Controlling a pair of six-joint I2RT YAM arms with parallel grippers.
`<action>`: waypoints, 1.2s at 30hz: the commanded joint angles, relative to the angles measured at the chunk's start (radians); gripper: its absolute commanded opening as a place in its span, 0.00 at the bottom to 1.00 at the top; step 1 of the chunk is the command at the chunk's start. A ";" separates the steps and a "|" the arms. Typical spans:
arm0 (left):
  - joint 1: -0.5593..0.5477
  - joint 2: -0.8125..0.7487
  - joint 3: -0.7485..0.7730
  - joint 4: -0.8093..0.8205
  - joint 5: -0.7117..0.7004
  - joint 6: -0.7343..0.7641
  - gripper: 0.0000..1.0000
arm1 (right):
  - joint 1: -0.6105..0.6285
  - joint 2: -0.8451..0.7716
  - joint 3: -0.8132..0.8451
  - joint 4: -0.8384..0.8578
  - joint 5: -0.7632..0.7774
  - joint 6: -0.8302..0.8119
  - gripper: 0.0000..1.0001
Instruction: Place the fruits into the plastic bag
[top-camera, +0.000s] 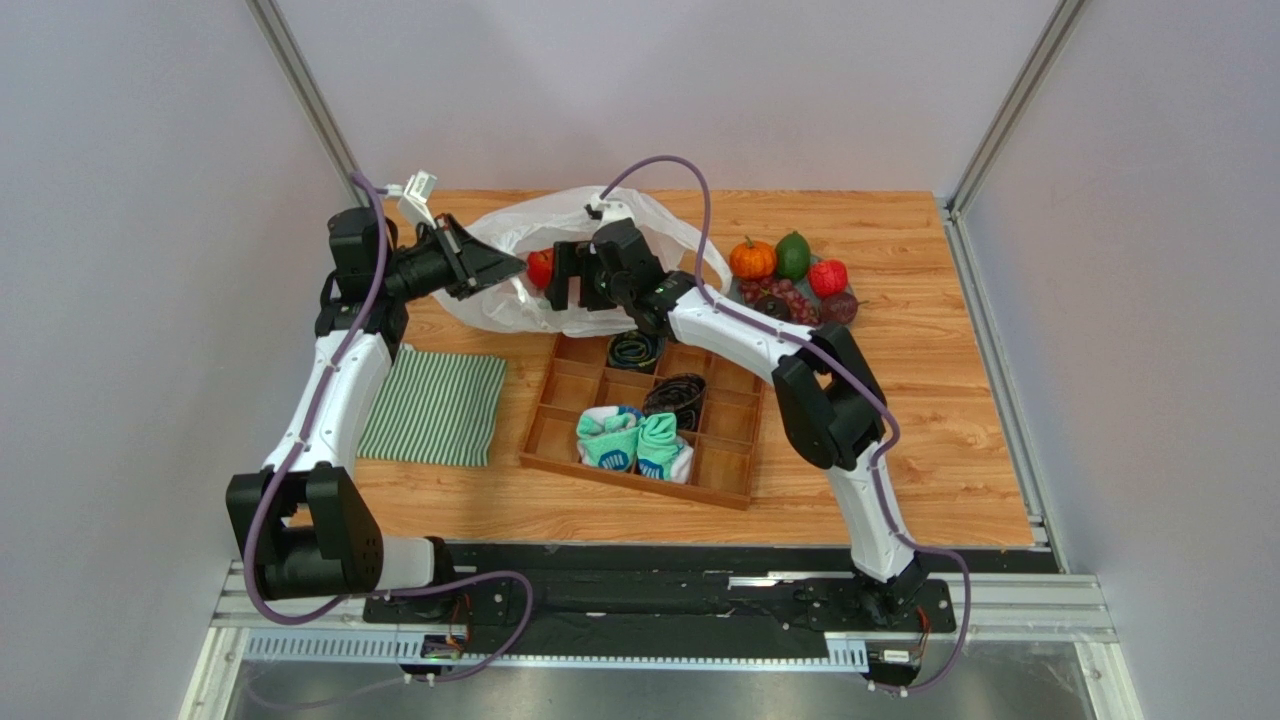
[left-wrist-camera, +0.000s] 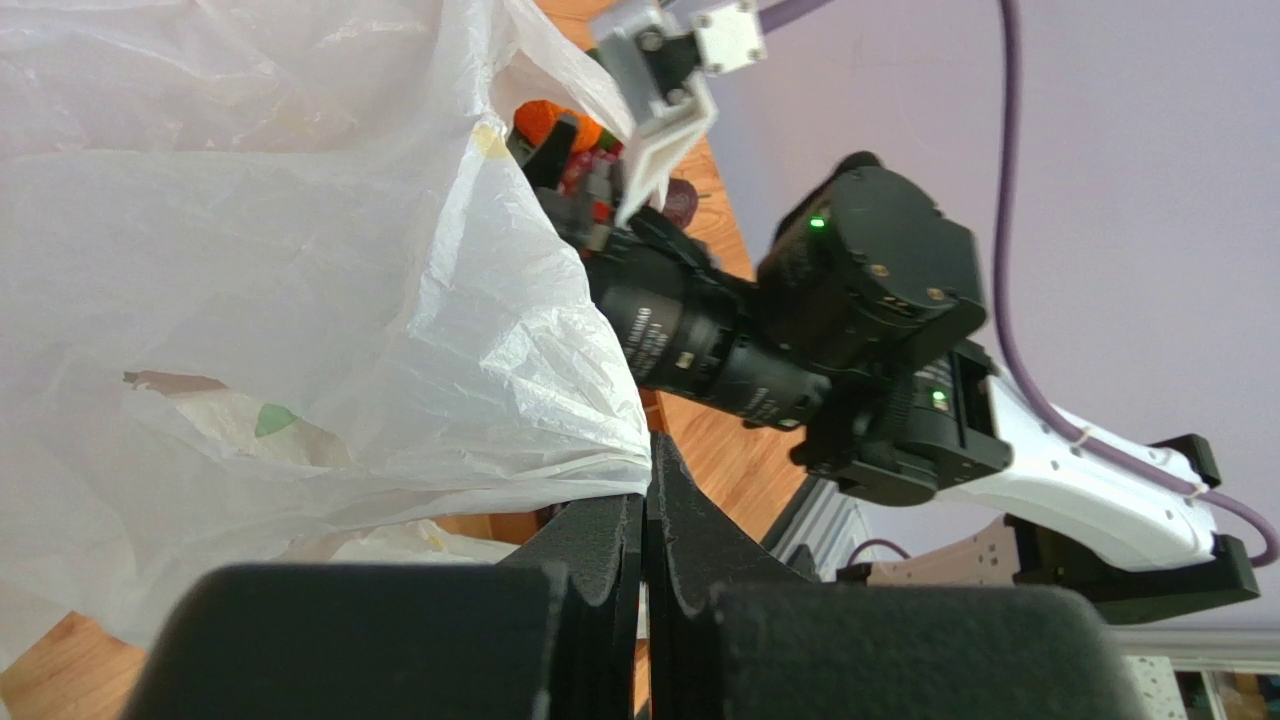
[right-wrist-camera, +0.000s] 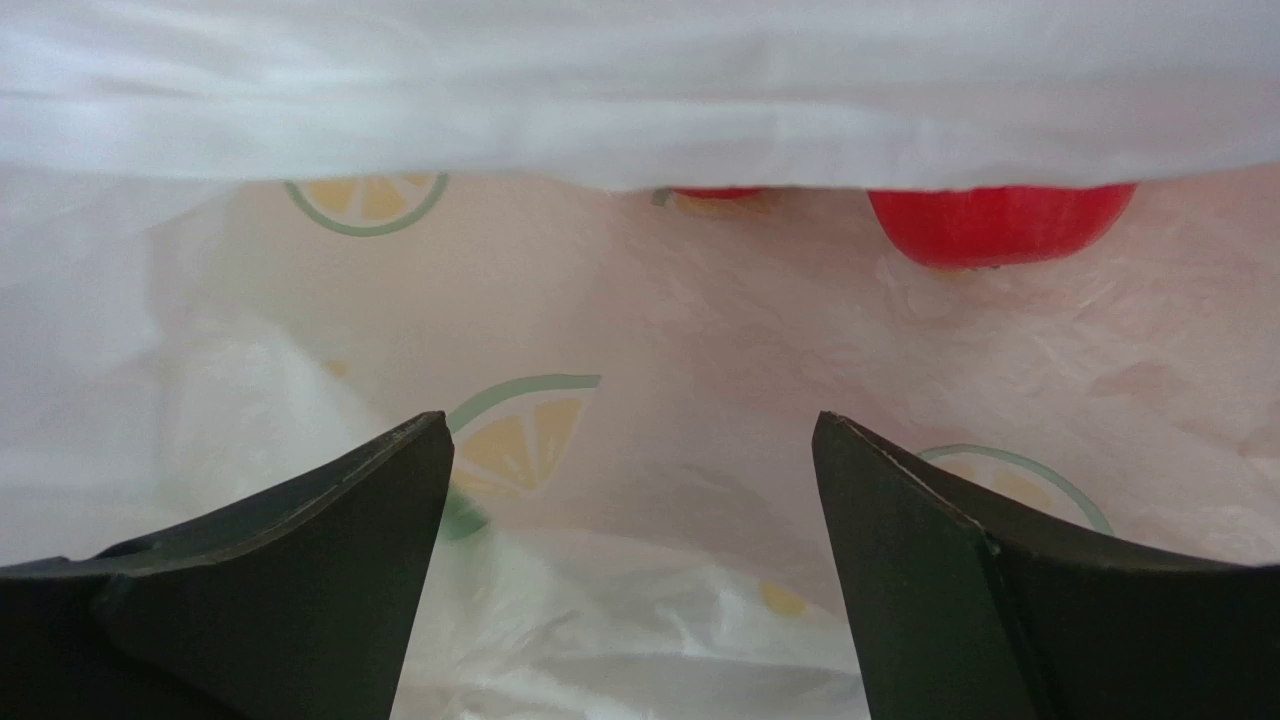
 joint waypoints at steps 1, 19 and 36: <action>0.003 -0.040 0.015 0.034 0.009 0.004 0.00 | 0.004 -0.159 -0.059 0.053 -0.024 -0.074 0.93; 0.008 -0.043 0.015 0.034 0.004 0.007 0.00 | -0.077 -0.707 -0.599 -0.012 0.140 -0.158 0.90; 0.008 -0.043 0.015 0.034 0.003 0.009 0.00 | -0.306 -0.701 -0.613 -0.254 0.140 -0.123 0.91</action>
